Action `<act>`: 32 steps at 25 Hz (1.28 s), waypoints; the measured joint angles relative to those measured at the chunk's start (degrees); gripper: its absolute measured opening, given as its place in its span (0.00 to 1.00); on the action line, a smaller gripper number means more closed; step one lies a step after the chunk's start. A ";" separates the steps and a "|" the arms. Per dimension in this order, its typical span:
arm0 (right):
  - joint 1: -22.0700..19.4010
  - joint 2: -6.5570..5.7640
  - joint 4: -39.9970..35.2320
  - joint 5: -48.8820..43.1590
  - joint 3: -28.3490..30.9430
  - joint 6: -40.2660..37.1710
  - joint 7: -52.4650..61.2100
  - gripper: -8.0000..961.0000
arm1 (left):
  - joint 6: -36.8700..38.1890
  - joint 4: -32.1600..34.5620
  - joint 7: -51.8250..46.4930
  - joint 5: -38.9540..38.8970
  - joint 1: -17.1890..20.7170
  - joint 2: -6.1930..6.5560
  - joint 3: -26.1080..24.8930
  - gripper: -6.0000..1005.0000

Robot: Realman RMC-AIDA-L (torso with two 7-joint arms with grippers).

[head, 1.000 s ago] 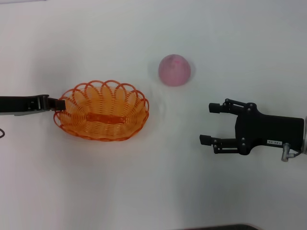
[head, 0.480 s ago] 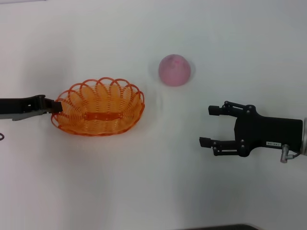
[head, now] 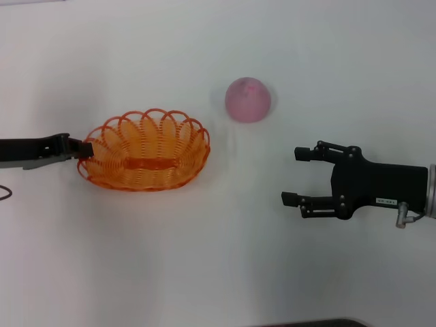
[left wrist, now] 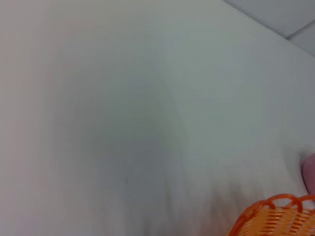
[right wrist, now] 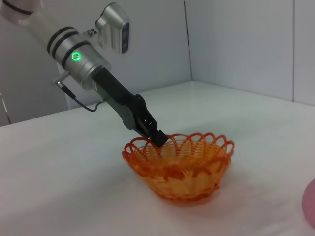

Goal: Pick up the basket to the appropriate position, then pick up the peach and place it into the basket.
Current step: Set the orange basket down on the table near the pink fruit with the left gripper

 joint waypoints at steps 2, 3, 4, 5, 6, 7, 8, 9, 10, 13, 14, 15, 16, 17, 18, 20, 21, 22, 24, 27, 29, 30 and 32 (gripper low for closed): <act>0.01 0.13 -0.31 0.07 0.00 0.00 0.01 0.95 | 0.01 0.58 -0.12 -0.09 0.04 0.03 0.00 0.06; 0.03 0.18 -0.42 0.08 0.00 0.00 0.01 0.95 | 0.05 0.92 -0.23 -0.10 0.07 0.04 0.00 0.06; 0.07 0.20 -0.49 0.09 0.00 0.00 0.02 0.95 | 0.12 1.08 -0.35 -0.11 0.09 0.04 0.00 0.06; 0.15 0.21 -0.51 0.10 0.00 0.00 0.02 0.95 | 0.18 1.25 -0.52 -0.11 0.09 0.06 0.00 0.06; 0.22 0.21 -0.52 0.11 0.00 0.00 0.02 0.95 | 0.23 1.42 -0.70 -0.12 0.10 0.09 0.00 0.06; 0.26 0.24 -0.52 0.11 0.00 0.00 0.02 0.95 | 0.23 1.68 -0.85 -0.14 0.17 0.09 0.00 0.06; 0.31 0.26 -0.52 0.12 0.00 0.00 0.02 0.95 | 0.24 2.08 -1.09 -0.16 0.30 0.09 0.00 0.06; 0.37 0.29 -0.53 0.13 0.00 0.00 0.05 0.95 | 0.23 2.42 -1.26 -0.18 0.39 0.08 0.00 0.06; 0.38 0.29 -0.53 0.13 0.00 0.00 0.06 0.95 | 0.22 2.74 -1.54 -0.20 0.50 0.05 0.00 0.06; 0.46 0.31 -0.54 0.13 0.00 0.00 0.10 0.95 | -0.01 3.41 -2.22 -0.22 0.82 -0.01 -0.01 0.06; 0.48 0.31 -0.54 0.13 0.02 0.00 0.11 0.95 | -0.09 3.52 -2.33 -0.22 0.90 -0.02 -0.01 0.06; 0.51 0.31 -0.54 0.13 0.04 0.00 0.11 0.95 | -0.09 3.54 -2.35 -0.23 0.92 -0.03 -0.01 0.06; 0.55 0.31 -0.54 0.13 0.06 0.00 0.11 0.95 | -0.10 3.56 -2.38 -0.29 0.93 -0.03 -0.01 0.06; 0.56 0.31 -0.54 0.13 0.08 0.00 0.11 0.95 | -0.11 3.56 -2.40 -0.36 0.93 -0.04 0.00 0.06; 0.57 0.31 -0.54 0.13 0.10 0.00 0.11 0.95 | -0.11 3.56 -2.41 -0.50 0.94 -0.04 0.00 0.06; 0.58 0.31 -0.54 0.13 0.14 0.00 0.11 0.95 | -0.11 3.57 -2.41 -0.71 0.97 -0.04 0.00 0.06; 0.60 0.31 -0.54 0.13 0.19 0.00 0.11 0.95 | -0.10 3.56 -2.41 -0.84 1.00 -0.04 0.00 0.06; 0.64 0.31 -0.54 0.12 0.24 0.00 0.11 0.95 | -0.09 3.56 -2.42 -0.93 1.02 -0.04 -0.01 0.06; 0.72 0.31 -0.54 0.12 0.29 0.00 0.11 0.95 | 0.01 3.33 -2.42 -1.65 1.19 -0.04 0.00 0.06; 0.78 0.31 -0.53 0.12 0.44 0.00 0.11 0.95 | 0.06 3.13 -2.42 -2.65 1.58 -0.04 0.00 0.06; 0.82 0.31 -0.53 0.12 0.46 0.00 0.11 0.95 | 0.09 3.09 -2.42 -3.05 1.80 -0.04 0.00 0.06; 0.85 0.31 -0.53 0.12 0.46 0.00 0.11 0.95 | 0.15 3.07 -2.42 -3.18 1.90 -0.04 -0.01 0.06; 0.90 0.31 -0.53 0.12 0.46 0.00 0.11 0.95 | 0.29 3.04 -2.42 -3.20 1.97 -0.04 0.00 0.06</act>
